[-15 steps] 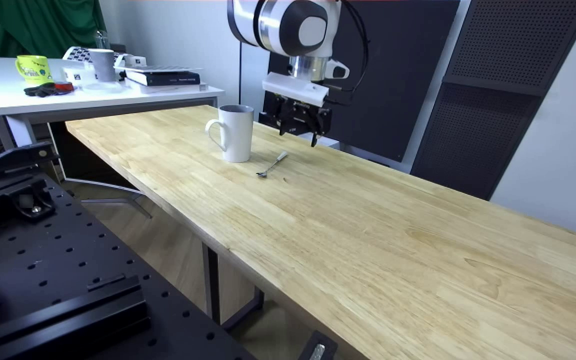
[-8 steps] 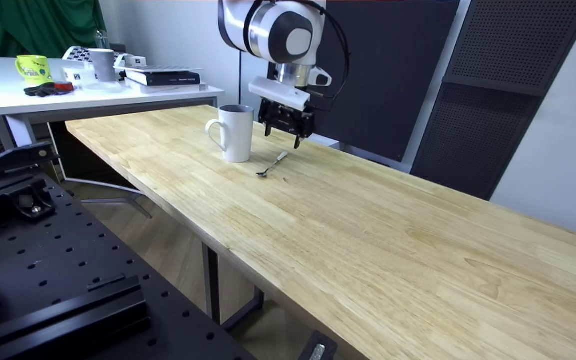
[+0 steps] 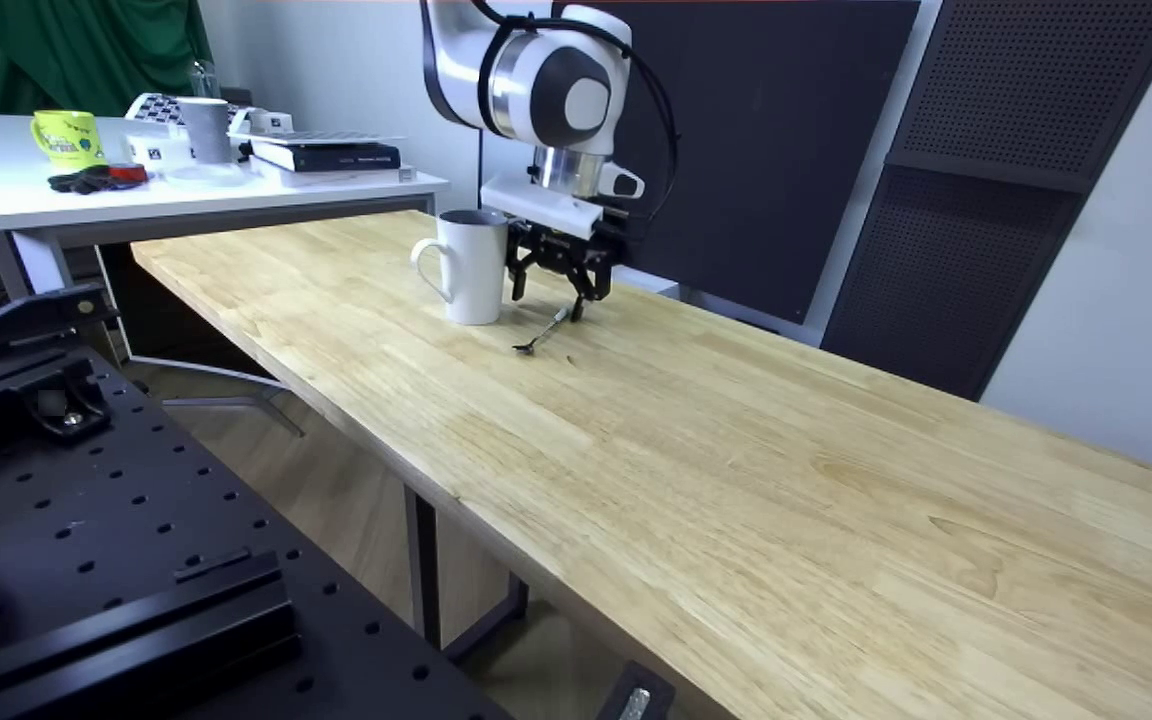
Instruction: Put the spoon in the mug
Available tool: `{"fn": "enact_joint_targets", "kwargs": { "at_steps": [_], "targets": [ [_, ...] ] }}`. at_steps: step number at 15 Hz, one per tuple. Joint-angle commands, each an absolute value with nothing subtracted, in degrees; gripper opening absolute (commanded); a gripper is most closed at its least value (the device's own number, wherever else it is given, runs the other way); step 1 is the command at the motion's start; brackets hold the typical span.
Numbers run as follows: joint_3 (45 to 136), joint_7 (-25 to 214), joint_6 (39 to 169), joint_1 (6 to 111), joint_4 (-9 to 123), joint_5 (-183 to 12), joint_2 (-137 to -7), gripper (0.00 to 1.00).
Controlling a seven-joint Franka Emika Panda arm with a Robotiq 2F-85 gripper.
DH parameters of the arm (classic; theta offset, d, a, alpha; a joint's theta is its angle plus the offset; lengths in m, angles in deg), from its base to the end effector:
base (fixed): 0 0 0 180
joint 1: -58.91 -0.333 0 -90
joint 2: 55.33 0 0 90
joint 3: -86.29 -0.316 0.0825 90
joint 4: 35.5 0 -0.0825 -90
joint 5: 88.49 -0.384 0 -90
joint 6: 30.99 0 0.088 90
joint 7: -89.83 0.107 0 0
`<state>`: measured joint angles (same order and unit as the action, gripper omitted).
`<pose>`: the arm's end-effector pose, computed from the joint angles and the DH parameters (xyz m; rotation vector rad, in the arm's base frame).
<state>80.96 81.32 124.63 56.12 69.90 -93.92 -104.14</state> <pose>0.6191 0.0838 0.0660 -3.0205 -0.2601 -0.0392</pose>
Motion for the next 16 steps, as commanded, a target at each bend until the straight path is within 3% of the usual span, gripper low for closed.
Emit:
{"fn": "enact_joint_targets", "kwargs": {
  "at_steps": [1,16],
  "targets": [
    [82.62,84.53,122.88,54.85,67.05,-91.73,-105.76,1.0],
    [83.94,86.09,119.11,53.52,63.14,-89.83,-105.68,1.0]
  ]
}}
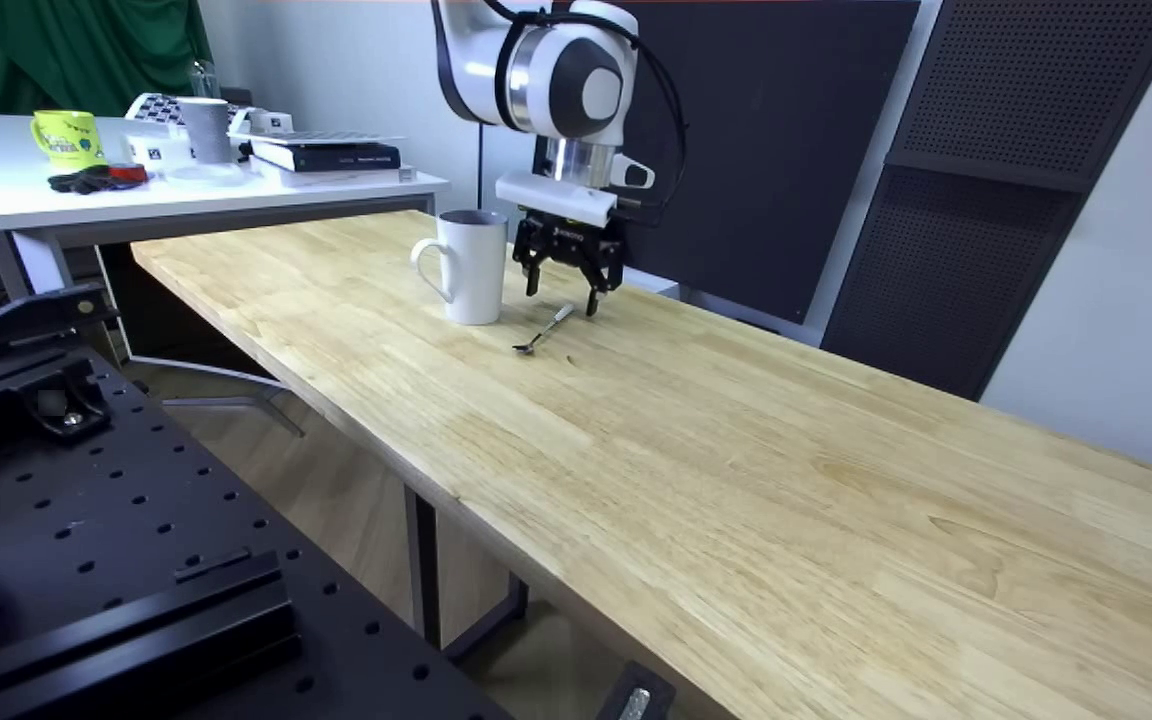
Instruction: Put the spoon in the mug
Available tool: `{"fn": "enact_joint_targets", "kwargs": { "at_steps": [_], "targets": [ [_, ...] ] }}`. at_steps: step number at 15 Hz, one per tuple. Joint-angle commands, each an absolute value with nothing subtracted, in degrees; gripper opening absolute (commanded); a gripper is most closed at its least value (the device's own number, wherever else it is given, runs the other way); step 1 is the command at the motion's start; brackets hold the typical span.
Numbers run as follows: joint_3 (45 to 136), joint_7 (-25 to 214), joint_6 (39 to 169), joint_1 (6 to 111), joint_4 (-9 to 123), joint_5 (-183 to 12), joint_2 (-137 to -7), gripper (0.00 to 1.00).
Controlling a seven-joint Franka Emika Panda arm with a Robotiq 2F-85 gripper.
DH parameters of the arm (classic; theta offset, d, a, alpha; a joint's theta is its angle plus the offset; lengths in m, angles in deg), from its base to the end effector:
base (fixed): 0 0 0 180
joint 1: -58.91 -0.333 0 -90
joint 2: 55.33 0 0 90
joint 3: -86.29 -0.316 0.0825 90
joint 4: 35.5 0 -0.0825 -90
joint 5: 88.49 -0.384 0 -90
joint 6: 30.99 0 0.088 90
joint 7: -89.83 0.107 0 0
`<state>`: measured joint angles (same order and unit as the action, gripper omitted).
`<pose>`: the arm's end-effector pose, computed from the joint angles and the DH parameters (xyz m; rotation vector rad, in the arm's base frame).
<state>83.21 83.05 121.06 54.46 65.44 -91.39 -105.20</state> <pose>0.6394 0.0814 0.0741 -3.0629 -0.2853 -0.0333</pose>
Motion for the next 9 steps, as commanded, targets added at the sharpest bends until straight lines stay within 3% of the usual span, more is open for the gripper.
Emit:
{"fn": "enact_joint_targets", "kwargs": {
  "at_steps": [1,2,3,9],
  "targets": [
    [84.1,86.2,119.05,53.31,63.05,-89.6,-105.67,1.0],
    [84.16,86.23,118.9,53.23,62.92,-89.37,-105.7,1.0],
    [84.18,86.37,118.8,53.15,62.83,-89.16,-105.71,0.8],
    [84.61,86.68,118.81,52.34,62.97,-88.49,-105.41,0.39]
  ]
}}
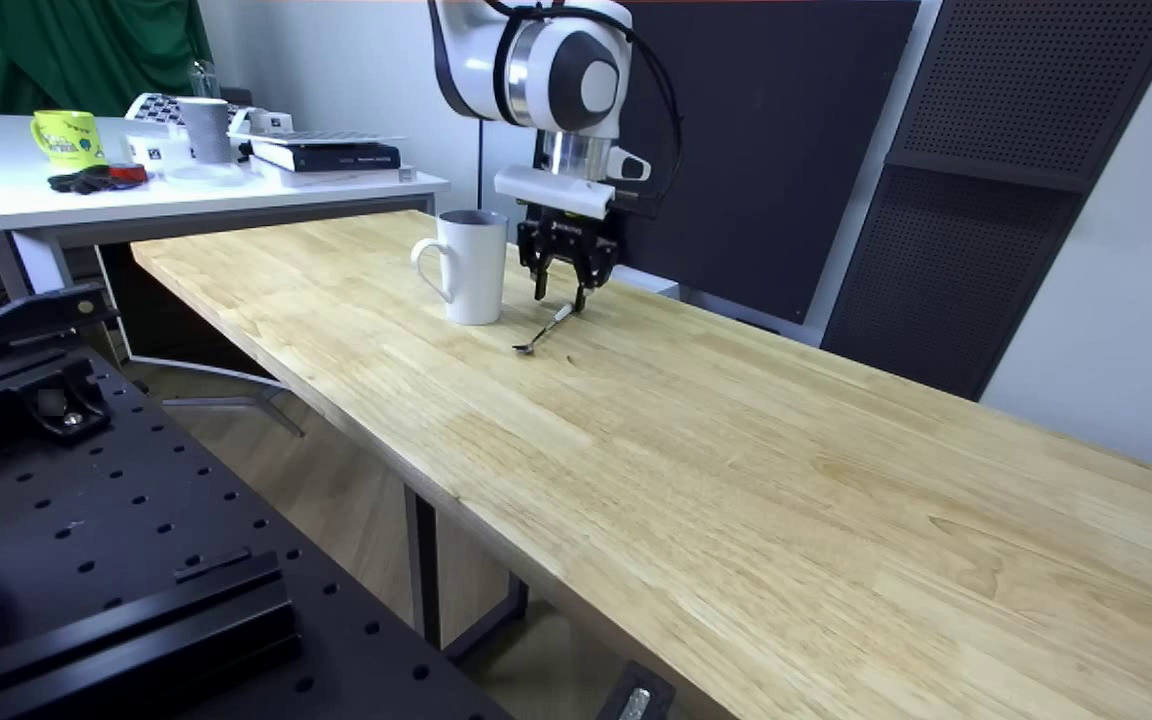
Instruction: Put the spoon in the mug
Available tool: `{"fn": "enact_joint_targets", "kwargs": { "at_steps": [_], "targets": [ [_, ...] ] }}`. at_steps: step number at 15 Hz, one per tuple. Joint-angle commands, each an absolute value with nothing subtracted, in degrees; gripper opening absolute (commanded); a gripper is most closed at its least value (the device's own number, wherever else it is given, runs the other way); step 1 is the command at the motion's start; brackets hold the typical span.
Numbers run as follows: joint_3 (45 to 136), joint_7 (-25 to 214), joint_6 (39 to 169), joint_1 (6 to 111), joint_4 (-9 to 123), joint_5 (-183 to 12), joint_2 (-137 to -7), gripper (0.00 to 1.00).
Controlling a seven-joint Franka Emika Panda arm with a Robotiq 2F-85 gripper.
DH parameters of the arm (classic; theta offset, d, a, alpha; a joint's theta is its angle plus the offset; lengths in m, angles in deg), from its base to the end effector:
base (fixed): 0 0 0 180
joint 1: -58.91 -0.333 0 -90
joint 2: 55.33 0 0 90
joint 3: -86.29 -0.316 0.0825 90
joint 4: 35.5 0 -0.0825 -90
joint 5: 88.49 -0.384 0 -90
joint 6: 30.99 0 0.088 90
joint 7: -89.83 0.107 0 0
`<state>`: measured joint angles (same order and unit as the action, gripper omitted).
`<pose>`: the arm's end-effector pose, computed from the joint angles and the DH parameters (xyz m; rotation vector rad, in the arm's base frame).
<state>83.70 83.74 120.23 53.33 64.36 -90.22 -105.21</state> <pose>0.6442 0.0900 0.0792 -3.0752 -0.3180 -0.0392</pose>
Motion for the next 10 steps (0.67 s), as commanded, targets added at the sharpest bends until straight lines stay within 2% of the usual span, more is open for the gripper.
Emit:
{"fn": "enact_joint_targets", "kwargs": {
  "at_steps": [1,4,6,10],
  "targets": [
    [84.7,86.81,118.81,52.21,63.01,-88.28,-105.37,0.33],
    [84.64,86.94,118.65,52.32,63.11,-88.08,-105.13,0.11],
    [84.89,87.15,118.51,52.21,63.16,-87.99,-105.07,0.01],
    [86.16,88.96,116.83,51.78,62.74,-87.95,-105.32,0.04]
  ]
}}
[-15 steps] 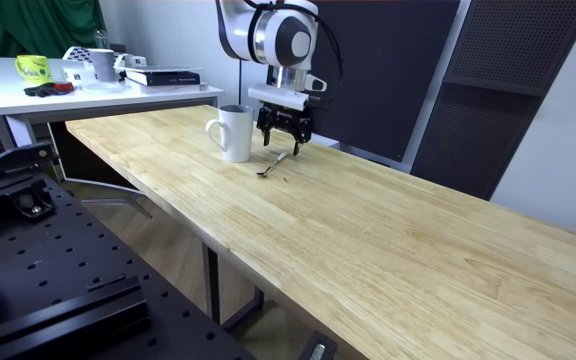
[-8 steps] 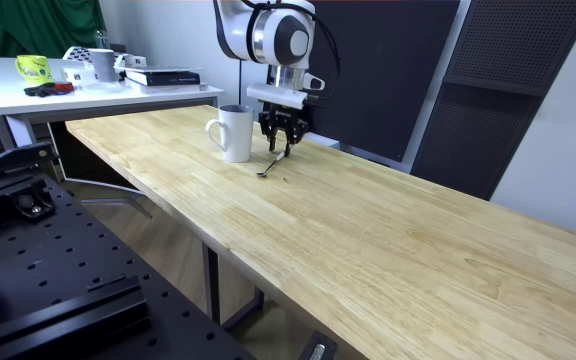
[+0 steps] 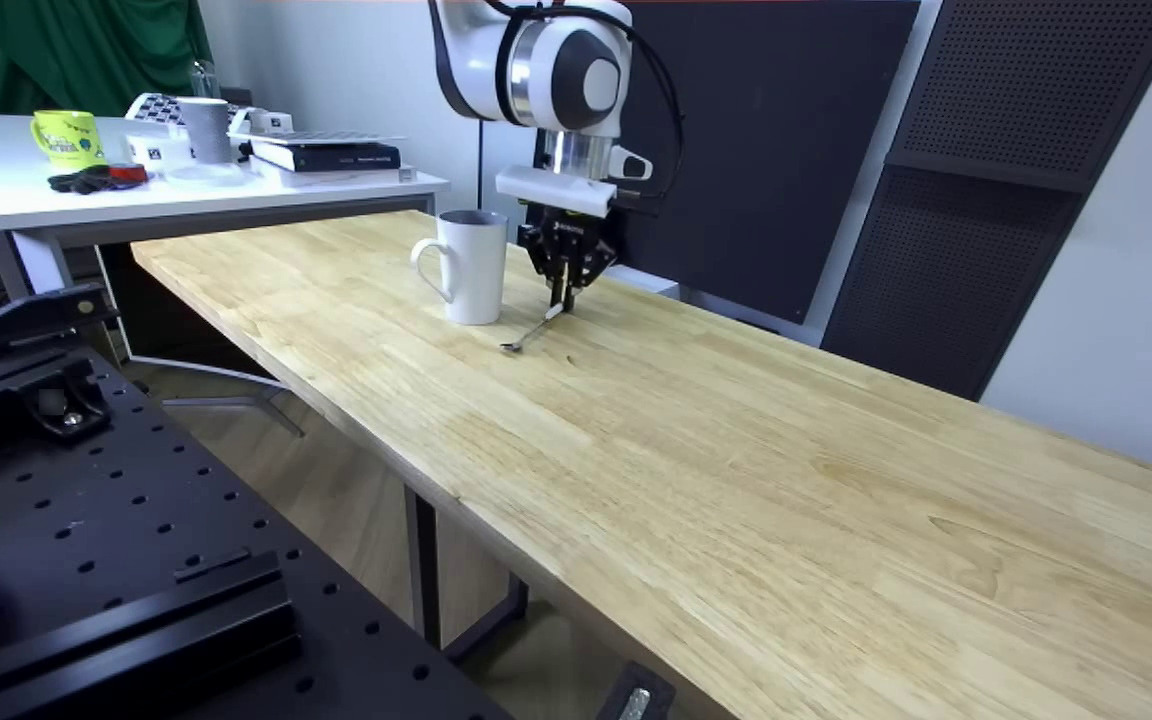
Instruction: Put the spoon in the mug
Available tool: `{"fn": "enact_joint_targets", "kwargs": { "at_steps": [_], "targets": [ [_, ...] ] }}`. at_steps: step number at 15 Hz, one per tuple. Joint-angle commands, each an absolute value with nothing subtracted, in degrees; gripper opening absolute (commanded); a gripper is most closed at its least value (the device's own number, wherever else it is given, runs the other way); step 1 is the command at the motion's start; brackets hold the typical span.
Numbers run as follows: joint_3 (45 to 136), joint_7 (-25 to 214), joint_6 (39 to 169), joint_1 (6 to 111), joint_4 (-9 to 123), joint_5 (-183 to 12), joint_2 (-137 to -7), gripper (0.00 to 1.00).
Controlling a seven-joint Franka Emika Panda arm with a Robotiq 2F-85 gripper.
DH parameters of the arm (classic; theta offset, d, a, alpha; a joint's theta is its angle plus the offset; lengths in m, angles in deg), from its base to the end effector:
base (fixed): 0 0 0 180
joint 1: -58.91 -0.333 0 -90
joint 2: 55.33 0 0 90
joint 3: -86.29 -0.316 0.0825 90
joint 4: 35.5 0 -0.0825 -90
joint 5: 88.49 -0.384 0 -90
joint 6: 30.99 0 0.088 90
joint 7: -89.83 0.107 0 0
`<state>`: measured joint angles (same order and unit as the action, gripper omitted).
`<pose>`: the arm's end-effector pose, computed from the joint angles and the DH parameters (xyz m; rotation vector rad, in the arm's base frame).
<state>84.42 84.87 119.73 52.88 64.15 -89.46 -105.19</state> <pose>0.6451 0.0879 0.0797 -3.0924 -0.3070 -0.0319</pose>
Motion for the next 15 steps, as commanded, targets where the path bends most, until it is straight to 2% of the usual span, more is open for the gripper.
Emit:
{"fn": "enact_joint_targets", "kwargs": {
  "at_steps": [1,6,15],
  "targets": [
    [86.63,89.32,116.14,51.6,62.52,-87.64,-105.35,0.04],
    [89.47,90.36,111.89,50.57,59.76,-84.33,-104.06,0.04],
    [86.55,90.6,112.41,53.88,60.13,-88.11,-94.21,0.04]
  ]
}}
